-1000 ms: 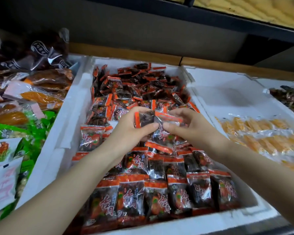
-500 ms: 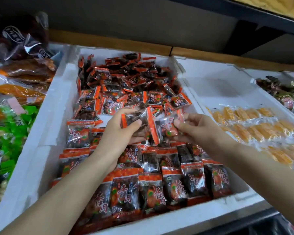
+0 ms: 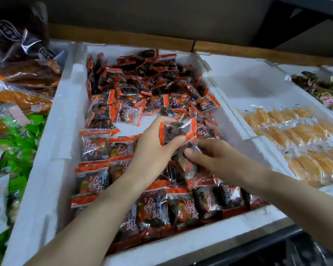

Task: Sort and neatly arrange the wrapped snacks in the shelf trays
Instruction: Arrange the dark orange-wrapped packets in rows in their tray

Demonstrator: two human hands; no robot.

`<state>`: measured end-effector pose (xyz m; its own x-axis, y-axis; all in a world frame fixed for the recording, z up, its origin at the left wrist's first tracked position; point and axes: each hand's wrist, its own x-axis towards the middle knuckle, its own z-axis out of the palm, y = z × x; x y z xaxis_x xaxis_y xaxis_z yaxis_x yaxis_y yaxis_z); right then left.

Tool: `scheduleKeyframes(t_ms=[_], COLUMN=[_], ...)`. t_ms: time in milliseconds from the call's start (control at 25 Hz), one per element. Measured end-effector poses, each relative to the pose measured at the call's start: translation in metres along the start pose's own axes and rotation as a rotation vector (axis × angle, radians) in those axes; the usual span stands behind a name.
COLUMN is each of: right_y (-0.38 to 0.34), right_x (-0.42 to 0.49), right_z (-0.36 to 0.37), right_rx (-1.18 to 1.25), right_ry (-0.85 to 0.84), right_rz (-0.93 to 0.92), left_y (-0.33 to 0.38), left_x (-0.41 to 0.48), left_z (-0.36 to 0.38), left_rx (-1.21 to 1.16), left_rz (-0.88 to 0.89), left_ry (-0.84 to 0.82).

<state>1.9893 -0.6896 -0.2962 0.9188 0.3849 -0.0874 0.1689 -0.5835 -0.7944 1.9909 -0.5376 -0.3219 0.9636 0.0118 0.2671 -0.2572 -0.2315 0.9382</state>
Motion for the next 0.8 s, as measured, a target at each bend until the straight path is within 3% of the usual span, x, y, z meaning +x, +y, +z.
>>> scheduleKeyframes(t_ms=[160, 320, 440, 560, 680, 800], right_y=[0.008, 0.02, 0.022, 0.022, 0.022, 0.019], right_x=[0.019, 0.033, 0.036, 0.035, 0.033, 0.029], right_z=[-0.007, 0.005, 0.015, 0.013, 0.013, 0.011], right_rx=[0.071, 0.109, -0.125, -0.095, -0.191, -0.322], right_ry=[0.127, 0.08, 0.084, 0.078, 0.058, 0.145], right_rz=[0.113, 0.243, 0.188, 0.217, 0.212, 0.078], left_y=[0.003, -0.001, -0.002, -0.003, -0.007, -0.011], left_x=[0.006, 0.008, 0.007, 0.006, 0.006, 0.007], left_z=[-0.011, -0.016, -0.016, -0.016, -0.013, -0.011], left_rx=[-0.221, -0.165, -0.057, -0.022, -0.092, -0.19], left_rz=[-0.092, -0.1, -0.057, -0.063, -0.134, -0.167], left_ry=[0.179, 0.235, 0.228, 0.202, 0.153, 0.132])
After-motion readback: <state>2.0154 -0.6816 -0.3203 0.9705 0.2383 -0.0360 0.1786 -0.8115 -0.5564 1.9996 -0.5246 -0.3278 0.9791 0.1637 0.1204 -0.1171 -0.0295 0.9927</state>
